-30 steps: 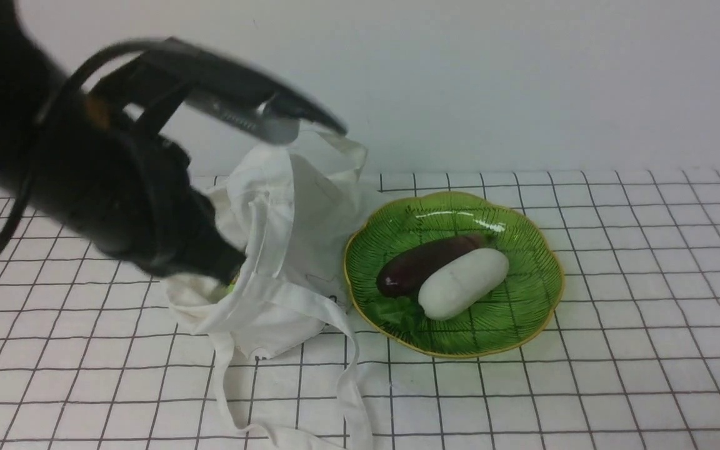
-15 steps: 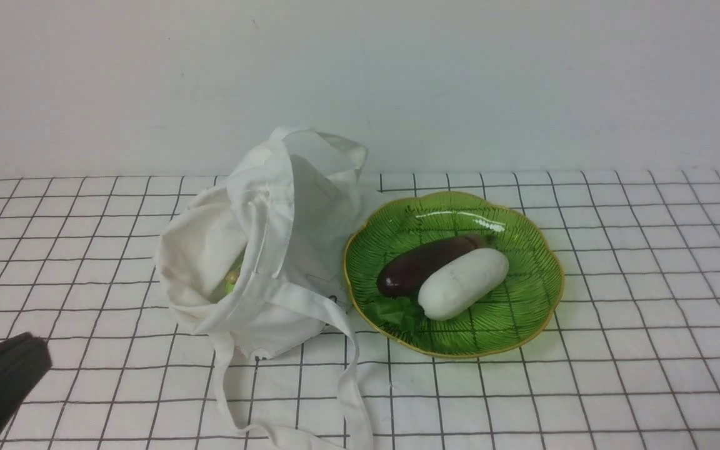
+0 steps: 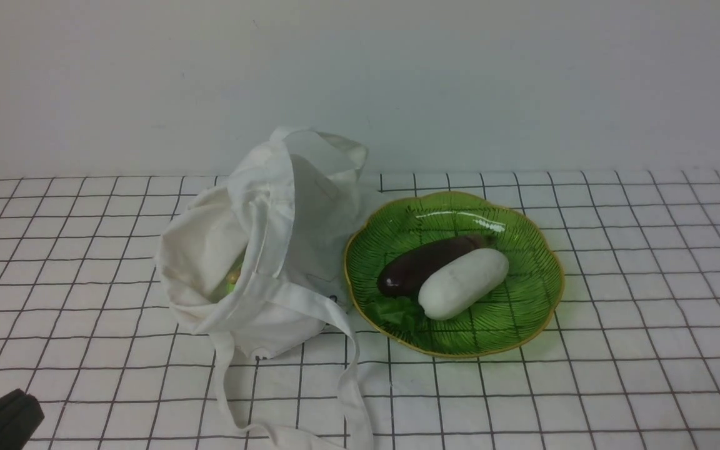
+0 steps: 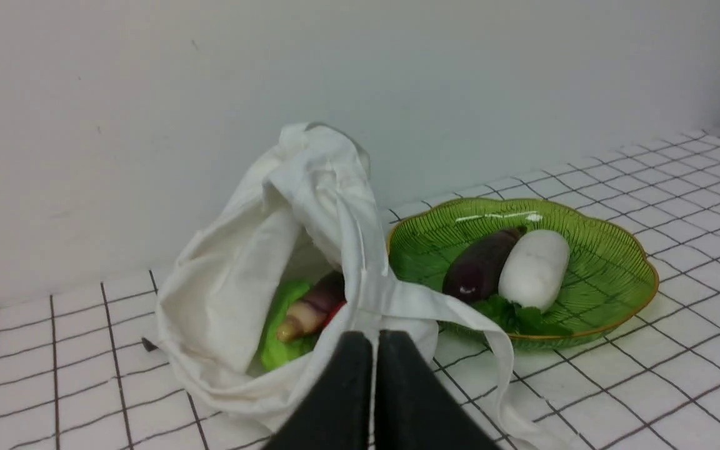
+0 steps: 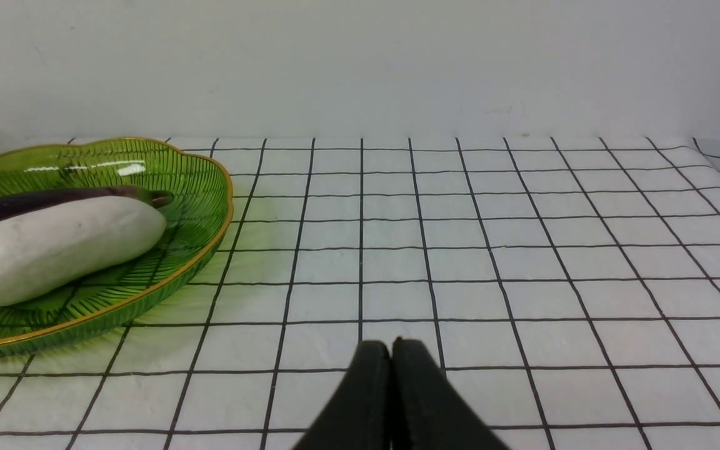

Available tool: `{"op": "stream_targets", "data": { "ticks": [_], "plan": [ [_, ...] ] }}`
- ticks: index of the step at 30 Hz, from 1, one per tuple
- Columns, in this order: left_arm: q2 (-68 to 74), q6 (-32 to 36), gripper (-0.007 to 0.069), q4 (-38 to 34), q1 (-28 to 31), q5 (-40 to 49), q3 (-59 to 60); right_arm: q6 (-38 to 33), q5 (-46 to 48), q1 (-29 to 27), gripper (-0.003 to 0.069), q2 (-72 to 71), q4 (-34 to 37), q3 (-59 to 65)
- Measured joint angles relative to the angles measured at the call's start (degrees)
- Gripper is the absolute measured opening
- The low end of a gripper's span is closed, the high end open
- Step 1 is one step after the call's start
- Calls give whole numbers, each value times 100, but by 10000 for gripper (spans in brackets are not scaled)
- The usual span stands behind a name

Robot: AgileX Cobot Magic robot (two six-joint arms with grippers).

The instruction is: Take vegetables from bag on white checkered tablecloth place on plate.

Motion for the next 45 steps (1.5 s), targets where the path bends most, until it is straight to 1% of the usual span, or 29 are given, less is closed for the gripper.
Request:
{"op": "stream_targets", "data": {
  "ticks": [15, 19, 22, 23, 26, 27, 28, 29, 31, 32, 34, 37, 45],
  "plan": [
    [0, 1, -8, -4, 0, 176, 147, 0, 0, 0, -18, 0, 0, 0],
    [0, -42, -8, 114, 32, -112, 556, 0, 0, 0, -18, 0, 0, 0],
    [0, -184, -8, 216, 432, -465, 940, 0, 0, 0, -18, 0, 0, 0],
    [0, -189, -8, 227, 700, -531, 1024, 0, 0, 0, -18, 0, 0, 0],
    [0, -189, -8, 237, 1257, -558, 1100, 0, 0, 0, -18, 0, 0, 0],
    [0, -196, -8, 260, 1655, -558, 1118, 0, 0, 0, -18, 0, 0, 0],
    [0, -196, -8, 272, 1751, -558, 1118, 0, 0, 0, -18, 0, 0, 0],
    [0, -212, -8, 299, 2072, -558, 1118, 0, 0, 0, -18, 0, 0, 0],
    [0, -222, -8, 322, 2503, -558, 1118, 0, 0, 0, -18, 0, 0, 0],
    [0, -222, -8, 322, 2536, -558, 1118, 0, 0, 0, -18, 0, 0, 0],
    [0, -222, -8, 328, 2859, -558, 1118, 0, 0, 0, -18, 0, 0, 0],
    [-46, -228, -8, 335, 2951, -510, 1118, 0, 0, 0, -18, 0, 0, 0],
    [-278, -234, -8, 347, 2912, -130, 1144, 0, 0, 0, -18, 0, 0, 0]
  ]
}}
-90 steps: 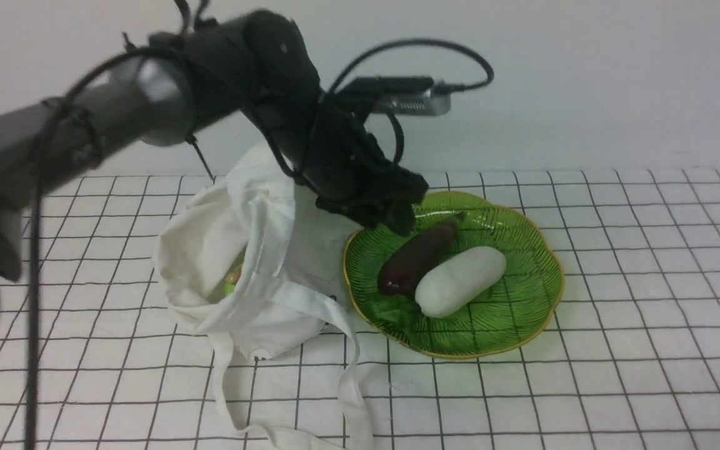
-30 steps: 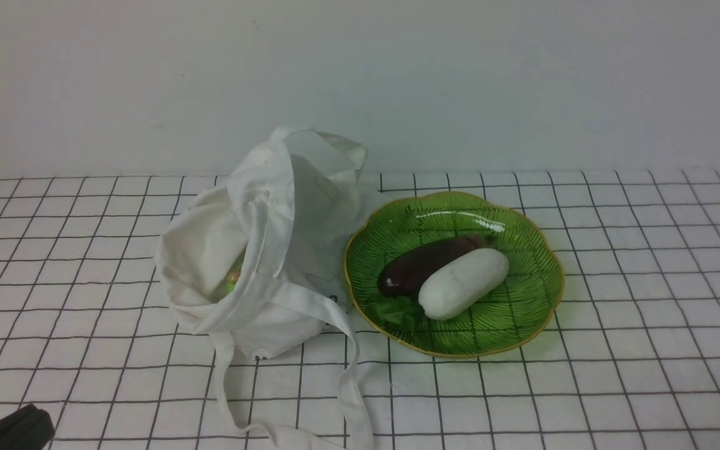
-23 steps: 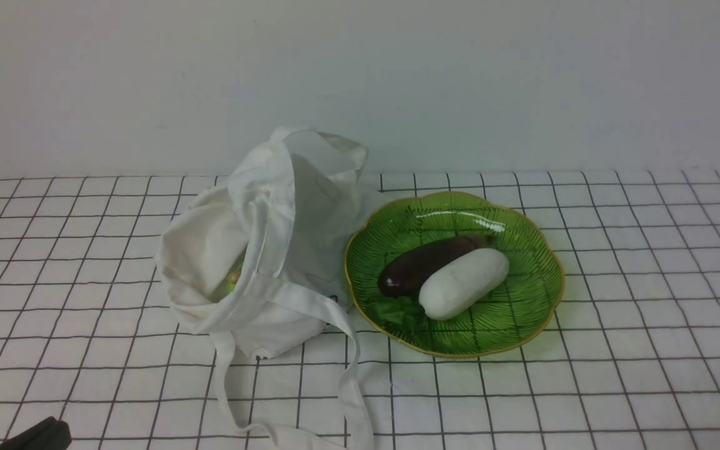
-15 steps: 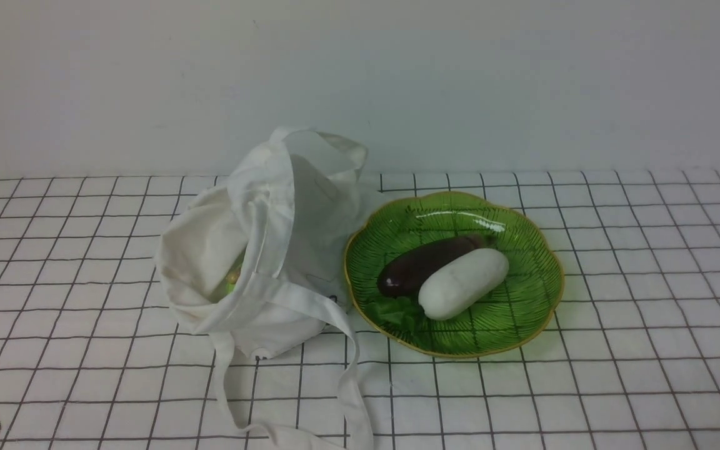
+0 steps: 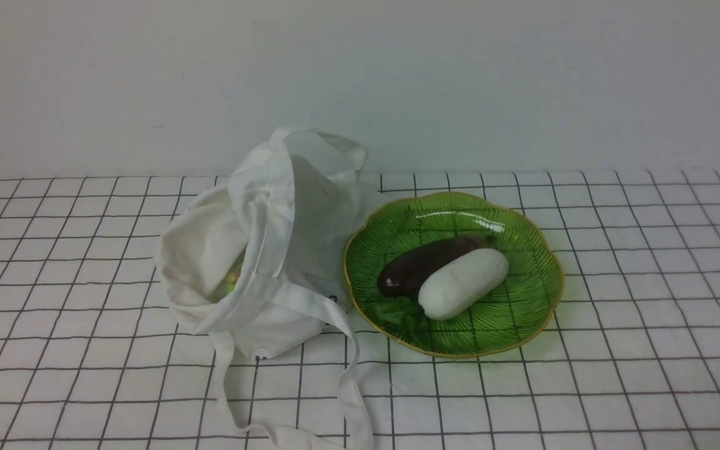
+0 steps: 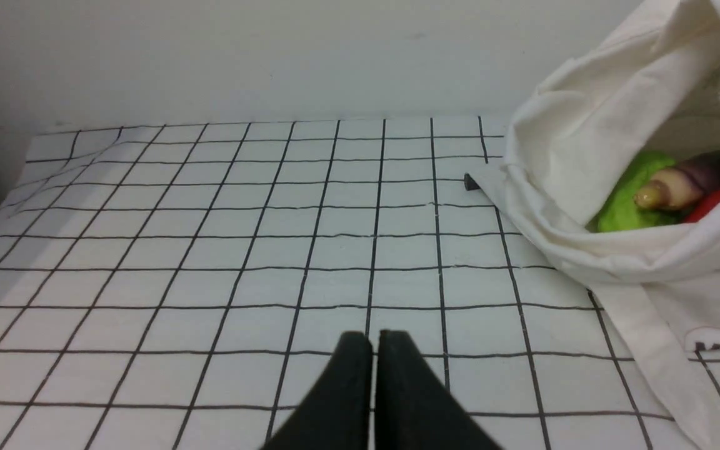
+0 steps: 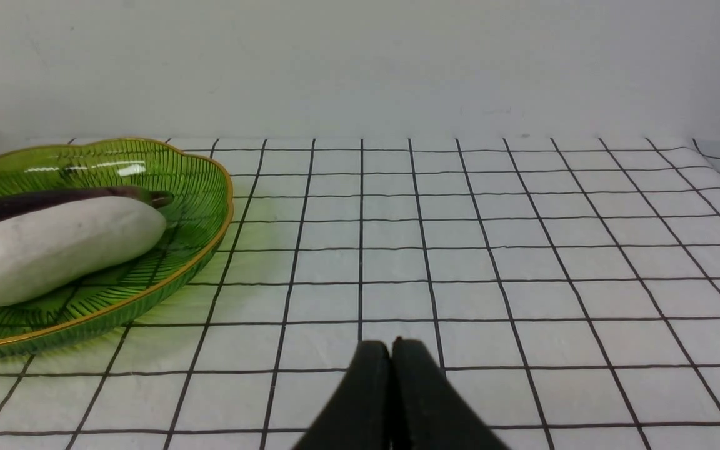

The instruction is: Take vegetables from bag on white checkered tablecloth place on plate.

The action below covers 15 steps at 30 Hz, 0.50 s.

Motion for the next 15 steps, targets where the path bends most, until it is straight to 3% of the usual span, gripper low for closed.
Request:
{"op": "stream_targets", "data": {
  "ticks": [9, 15],
  "plan": [
    [0, -11, -8, -33, -1005, -126, 340, 0, 0, 0, -18, 0, 0, 0],
    [0, -16, -8, -20, -1130, 70, 345, 0, 0, 0, -18, 0, 0, 0]
  ]
}}
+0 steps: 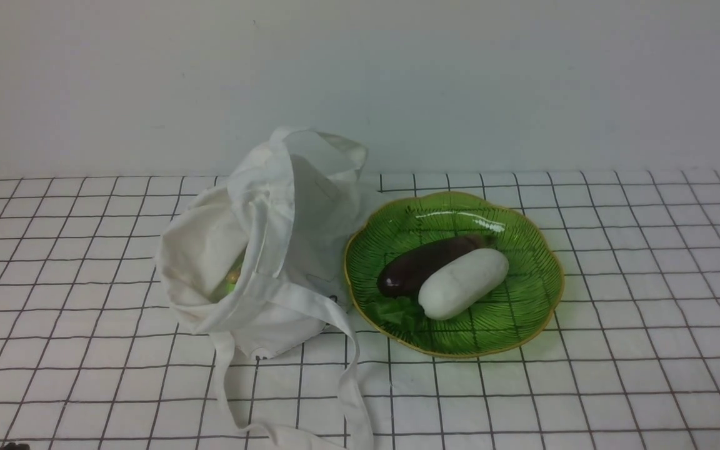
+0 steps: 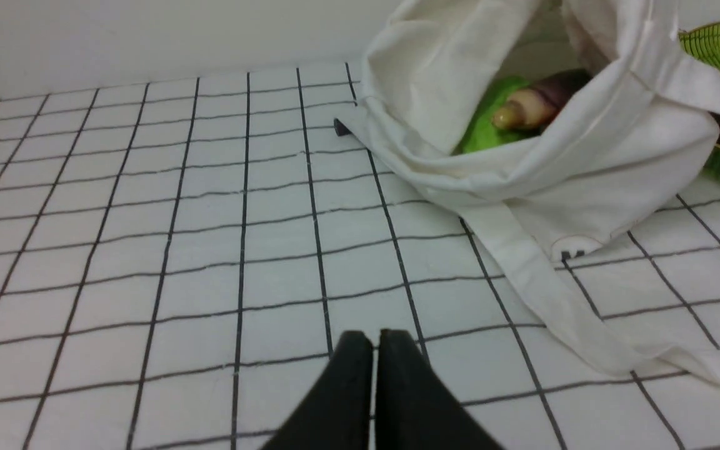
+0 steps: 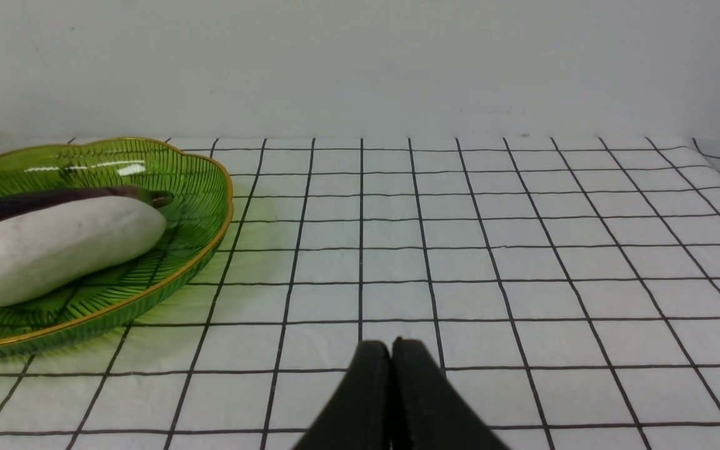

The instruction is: Take vegetables from bag on white checkered tablecloth place on plate.

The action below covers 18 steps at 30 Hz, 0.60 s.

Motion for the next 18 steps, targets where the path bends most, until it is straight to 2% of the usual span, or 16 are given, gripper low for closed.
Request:
{"op": "stream_targets", "data": {
  "ticks": [18],
  "plan": [
    [0, -31, -8, 6, 219, 45, 0, 0, 0, 0, -18, 0, 0, 0]
  ]
}}
